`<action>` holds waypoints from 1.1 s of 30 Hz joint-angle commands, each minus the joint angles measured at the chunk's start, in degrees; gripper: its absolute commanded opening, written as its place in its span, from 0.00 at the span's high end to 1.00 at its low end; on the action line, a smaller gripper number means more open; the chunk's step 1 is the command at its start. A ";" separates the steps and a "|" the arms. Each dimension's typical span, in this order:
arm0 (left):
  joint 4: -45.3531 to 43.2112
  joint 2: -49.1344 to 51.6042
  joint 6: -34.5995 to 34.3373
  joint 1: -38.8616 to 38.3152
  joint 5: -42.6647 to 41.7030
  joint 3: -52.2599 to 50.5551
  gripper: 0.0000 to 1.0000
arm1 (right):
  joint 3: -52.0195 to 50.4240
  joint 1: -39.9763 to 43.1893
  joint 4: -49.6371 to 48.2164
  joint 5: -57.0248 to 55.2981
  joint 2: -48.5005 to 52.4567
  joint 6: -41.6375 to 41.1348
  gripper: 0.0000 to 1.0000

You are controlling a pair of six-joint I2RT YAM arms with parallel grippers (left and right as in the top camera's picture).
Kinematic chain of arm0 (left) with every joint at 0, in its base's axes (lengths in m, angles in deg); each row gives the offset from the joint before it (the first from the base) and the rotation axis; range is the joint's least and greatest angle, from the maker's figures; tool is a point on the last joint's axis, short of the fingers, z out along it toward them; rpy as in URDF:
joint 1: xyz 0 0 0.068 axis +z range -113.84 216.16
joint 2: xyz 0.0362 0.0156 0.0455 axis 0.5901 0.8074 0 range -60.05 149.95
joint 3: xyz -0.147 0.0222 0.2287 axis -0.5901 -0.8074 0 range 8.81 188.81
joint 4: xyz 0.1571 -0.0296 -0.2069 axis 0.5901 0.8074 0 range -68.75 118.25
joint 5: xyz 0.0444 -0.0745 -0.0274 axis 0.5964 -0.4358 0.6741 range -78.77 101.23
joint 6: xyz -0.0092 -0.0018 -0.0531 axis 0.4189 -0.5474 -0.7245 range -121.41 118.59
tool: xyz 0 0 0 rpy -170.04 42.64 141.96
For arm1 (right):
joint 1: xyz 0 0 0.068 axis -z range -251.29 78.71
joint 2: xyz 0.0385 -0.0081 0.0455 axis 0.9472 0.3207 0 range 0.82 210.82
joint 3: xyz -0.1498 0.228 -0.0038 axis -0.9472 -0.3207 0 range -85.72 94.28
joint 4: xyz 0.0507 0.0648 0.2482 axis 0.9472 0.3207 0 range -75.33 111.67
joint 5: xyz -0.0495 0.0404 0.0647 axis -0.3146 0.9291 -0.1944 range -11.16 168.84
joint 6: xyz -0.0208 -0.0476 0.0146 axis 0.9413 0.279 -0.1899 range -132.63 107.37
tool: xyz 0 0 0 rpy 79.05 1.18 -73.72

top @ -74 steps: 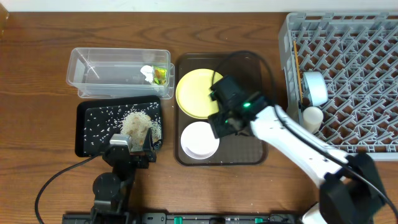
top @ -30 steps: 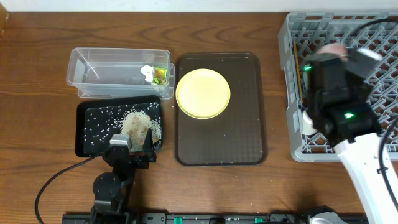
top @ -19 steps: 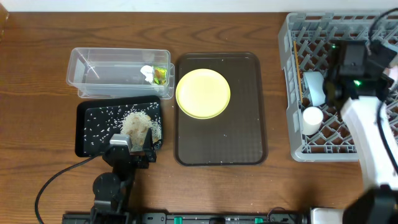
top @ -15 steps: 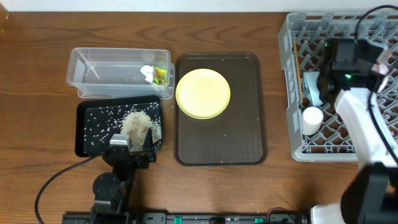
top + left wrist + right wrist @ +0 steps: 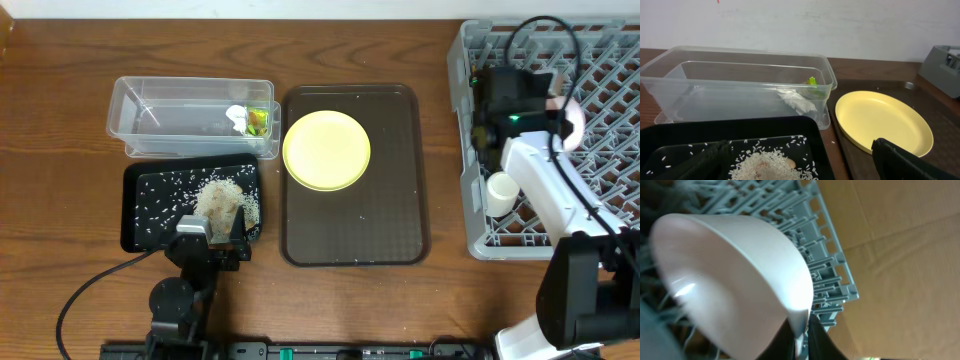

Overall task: Sort waste into correct bins and load items into the dishwasher rack
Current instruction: 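Lift the white bowl and set it in the rack with the right gripper, then reach the right gripper to the yellow plate rim and grasp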

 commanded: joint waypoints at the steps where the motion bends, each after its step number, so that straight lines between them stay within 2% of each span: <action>1: 0.39 -0.46 0.76 0.35 -0.57 -1.64 0.08 | 0.11 -2.47 1.51 -0.22 1.22 0.74 0.85; 4: 0.39 -0.46 0.76 0.35 -0.57 -1.62 0.09 | 0.11 -3.67 2.99 -0.22 1.20 0.66 0.75; 9: 0.39 -0.46 0.76 0.35 -0.57 -1.64 0.09 | 0.13 -5.16 7.17 0.11 -1.36 -5.75 0.64; 13: 0.39 -0.46 0.76 0.35 -0.57 -1.64 0.09 | 0.17 -7.04 8.55 7.76 -7.28 -5.95 0.55; 15: 0.39 -0.46 0.76 0.35 -0.57 -1.64 0.09 | 0.17 -8.28 9.03 16.20 -11.04 -6.23 0.52; 19: 0.39 -0.46 0.76 0.35 -0.57 -1.64 0.09 | 0.15 -11.19 9.70 43.08 -17.88 -8.22 0.52; 22: 0.39 -0.46 0.76 0.35 -0.57 -1.64 0.08 | 0.00 -13.49 8.48 64.37 -18.82 -11.34 0.55; 24: 0.39 -0.46 0.76 0.35 -0.57 -1.64 0.09 | -0.74 -15.78 6.45 73.00 -17.51 -13.90 0.55; 26: 0.39 -0.46 0.76 0.35 -0.57 -1.62 0.09 | -1.46 -18.97 4.46 73.55 -14.75 -18.21 0.48; 30: 0.39 -0.46 0.76 0.35 -0.57 -1.64 0.09 | -1.66 -23.54 -0.02 64.78 -6.67 -25.03 0.42; 33: 0.39 -0.46 0.76 0.35 -0.57 -1.62 0.09 | -1.66 -24.13 -5.38 62.40 0.17 -28.92 0.44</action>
